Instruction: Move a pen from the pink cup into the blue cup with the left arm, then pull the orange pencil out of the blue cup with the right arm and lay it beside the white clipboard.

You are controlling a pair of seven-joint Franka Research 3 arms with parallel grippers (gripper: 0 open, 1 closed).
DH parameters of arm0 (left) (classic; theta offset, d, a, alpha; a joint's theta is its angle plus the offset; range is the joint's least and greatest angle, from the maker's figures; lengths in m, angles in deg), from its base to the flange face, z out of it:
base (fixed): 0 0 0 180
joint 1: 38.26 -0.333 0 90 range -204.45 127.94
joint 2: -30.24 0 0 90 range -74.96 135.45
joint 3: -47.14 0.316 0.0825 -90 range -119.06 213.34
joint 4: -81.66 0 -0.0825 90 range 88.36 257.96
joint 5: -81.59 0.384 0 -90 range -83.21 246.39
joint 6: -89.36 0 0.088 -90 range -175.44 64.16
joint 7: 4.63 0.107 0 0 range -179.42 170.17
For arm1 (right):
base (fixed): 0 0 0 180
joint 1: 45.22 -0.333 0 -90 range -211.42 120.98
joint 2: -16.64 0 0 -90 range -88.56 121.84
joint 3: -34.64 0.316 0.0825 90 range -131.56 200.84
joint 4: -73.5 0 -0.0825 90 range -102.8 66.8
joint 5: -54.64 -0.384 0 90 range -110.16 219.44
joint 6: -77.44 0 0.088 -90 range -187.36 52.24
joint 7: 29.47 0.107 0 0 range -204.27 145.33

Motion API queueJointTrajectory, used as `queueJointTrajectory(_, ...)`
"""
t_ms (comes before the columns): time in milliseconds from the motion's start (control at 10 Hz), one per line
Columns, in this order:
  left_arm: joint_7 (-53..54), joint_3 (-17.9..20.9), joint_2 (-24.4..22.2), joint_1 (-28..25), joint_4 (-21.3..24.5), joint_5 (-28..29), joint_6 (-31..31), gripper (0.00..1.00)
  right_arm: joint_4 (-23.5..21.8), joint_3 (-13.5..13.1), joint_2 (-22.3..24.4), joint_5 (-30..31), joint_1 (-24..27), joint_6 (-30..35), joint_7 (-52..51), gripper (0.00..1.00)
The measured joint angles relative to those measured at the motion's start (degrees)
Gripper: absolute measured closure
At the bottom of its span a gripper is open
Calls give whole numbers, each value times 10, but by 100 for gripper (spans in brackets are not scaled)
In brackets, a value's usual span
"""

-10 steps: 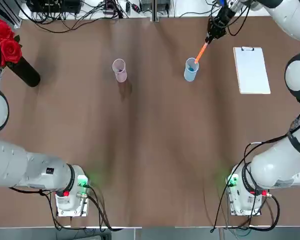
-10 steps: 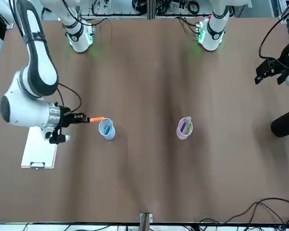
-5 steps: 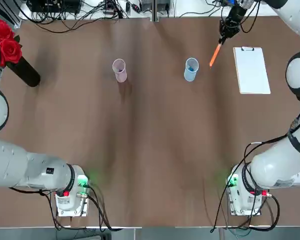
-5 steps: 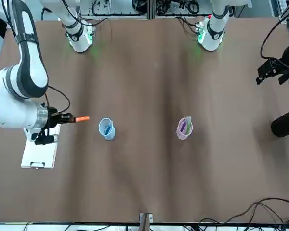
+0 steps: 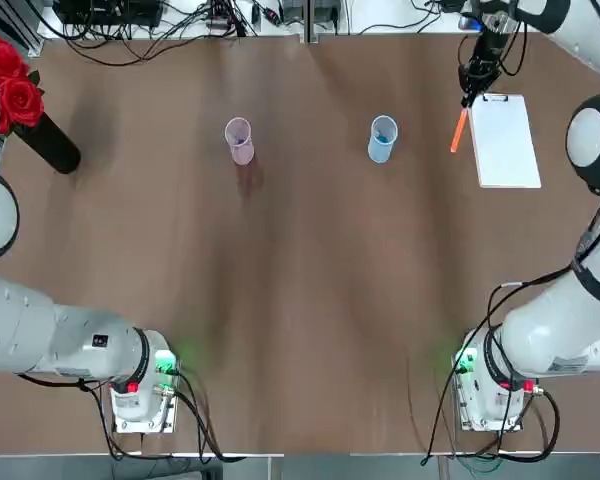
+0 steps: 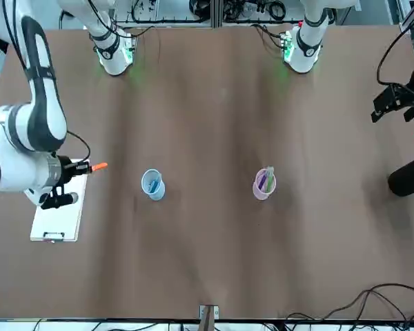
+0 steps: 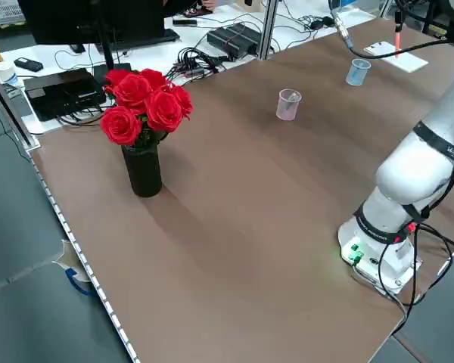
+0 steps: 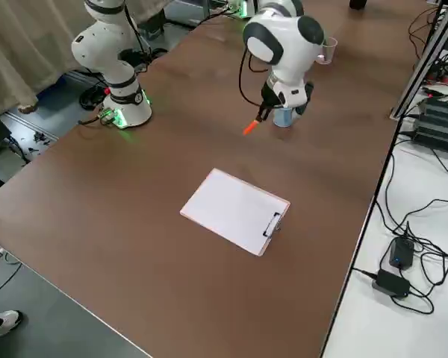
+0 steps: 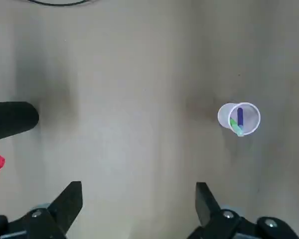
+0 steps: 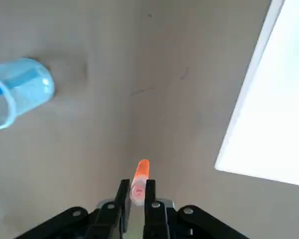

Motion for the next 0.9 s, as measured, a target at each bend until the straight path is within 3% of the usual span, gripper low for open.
queueJointTrajectory(300, 0, 0, 5, -6, -5, 0, 0, 0, 16, -21, -62, 4, 1, -7, -33, 85)
queueJointTrajectory(900, 0, -1, 5, -7, -6, 0, 0, 0, 70, -21, -131, 4, 0, -21, -34, 85)
